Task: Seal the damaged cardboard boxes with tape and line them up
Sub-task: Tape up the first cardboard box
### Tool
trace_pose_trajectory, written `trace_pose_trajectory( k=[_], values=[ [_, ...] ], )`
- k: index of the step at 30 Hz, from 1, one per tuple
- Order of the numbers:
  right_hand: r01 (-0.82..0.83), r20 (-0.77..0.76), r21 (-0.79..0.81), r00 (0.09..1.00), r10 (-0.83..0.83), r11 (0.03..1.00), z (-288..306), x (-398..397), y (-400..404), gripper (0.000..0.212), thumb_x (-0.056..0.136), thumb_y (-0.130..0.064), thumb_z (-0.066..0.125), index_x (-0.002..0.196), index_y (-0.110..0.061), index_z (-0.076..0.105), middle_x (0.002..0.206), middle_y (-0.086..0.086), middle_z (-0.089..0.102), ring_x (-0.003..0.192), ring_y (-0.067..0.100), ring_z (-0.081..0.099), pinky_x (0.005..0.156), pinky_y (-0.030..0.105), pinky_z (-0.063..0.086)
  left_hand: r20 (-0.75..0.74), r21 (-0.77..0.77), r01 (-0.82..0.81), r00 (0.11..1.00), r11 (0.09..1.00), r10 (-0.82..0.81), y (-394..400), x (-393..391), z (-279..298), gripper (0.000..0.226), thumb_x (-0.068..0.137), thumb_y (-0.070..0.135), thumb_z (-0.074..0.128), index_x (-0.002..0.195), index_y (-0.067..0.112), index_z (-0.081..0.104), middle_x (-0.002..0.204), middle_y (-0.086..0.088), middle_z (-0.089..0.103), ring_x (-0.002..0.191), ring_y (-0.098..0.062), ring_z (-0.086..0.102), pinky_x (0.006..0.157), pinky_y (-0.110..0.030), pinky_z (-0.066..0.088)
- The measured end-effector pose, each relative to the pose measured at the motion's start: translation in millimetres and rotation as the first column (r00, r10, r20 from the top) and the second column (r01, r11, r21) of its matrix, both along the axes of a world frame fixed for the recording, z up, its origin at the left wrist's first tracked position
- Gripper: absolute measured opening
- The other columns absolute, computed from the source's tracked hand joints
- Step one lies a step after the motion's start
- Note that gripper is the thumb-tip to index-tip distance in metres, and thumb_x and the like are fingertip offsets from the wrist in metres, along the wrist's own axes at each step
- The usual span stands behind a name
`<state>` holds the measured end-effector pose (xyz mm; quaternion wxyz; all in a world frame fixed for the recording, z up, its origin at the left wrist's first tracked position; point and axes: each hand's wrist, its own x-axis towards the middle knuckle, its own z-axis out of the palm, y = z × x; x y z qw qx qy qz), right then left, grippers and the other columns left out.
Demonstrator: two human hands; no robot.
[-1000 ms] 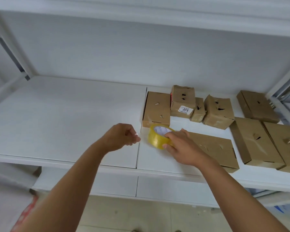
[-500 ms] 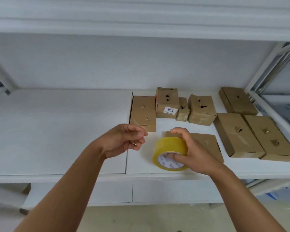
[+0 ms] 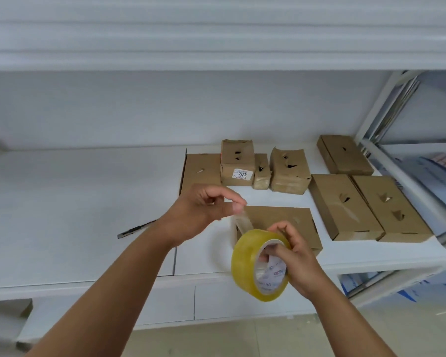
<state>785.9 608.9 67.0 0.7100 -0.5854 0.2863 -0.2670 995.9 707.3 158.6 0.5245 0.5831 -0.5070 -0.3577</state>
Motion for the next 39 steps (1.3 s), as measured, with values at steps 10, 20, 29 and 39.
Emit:
trace_pose_trajectory(
  k=[10,20,29,39],
  values=[
    [-0.128,0.035,0.211,0.992,0.123,0.969,-12.9,-44.5,-19.1,0.028,0.082,-0.027,0.078,0.108,-0.019,0.075,0.105,0.017,0.071,0.092,0.027,0.069,0.073,0.034,0.056,0.547,-0.268,-0.049,0.815,0.962,0.194,-45.7,-97.0,16.9,0.009,0.090,0.007,0.068,0.090,0.013,0.076,0.084,0.006,0.071,0.077,-0.009,0.064,0.067,-0.023,0.051],
    [-0.268,-0.102,0.251,0.948,0.301,0.930,-36.7,-82.4,-45.8,0.020,0.080,-0.036,0.073,0.100,-0.038,0.074,0.095,-0.001,0.073,0.088,0.017,0.069,0.077,0.033,0.056,0.652,-0.342,-0.065,0.702,0.937,0.286,-77.4,-116.7,22.4,0.009,0.089,0.005,0.069,0.088,0.011,0.076,0.085,0.015,0.067,0.074,0.008,0.059,0.069,-0.007,0.042],
    [-0.393,-0.503,-0.023,0.799,0.329,0.919,-58.4,-99.0,-59.9,0.032,0.088,-0.022,0.064,0.118,-0.022,0.056,0.110,0.010,0.066,0.090,0.014,0.064,0.081,0.033,0.052,0.494,-0.287,-0.292,0.770,0.912,0.403,-97.1,-106.0,-23.5,0.008,0.089,0.008,0.070,0.090,0.013,0.076,0.087,0.018,0.068,0.071,0.017,0.057,0.066,-0.001,0.038],
    [-0.430,-0.626,-0.125,0.733,0.265,0.894,-74.1,-96.9,-51.2,0.024,0.090,-0.026,0.061,0.113,-0.028,0.055,0.102,-0.003,0.066,0.096,0.017,0.065,0.090,0.038,0.053,0.723,-0.069,0.198,0.686,0.978,-0.088,-71.8,-120.2,9.3,0.011,0.092,0.017,0.063,0.092,0.019,0.074,0.084,0.020,0.065,0.082,0.003,0.058,0.075,-0.011,0.043]
  ],
)
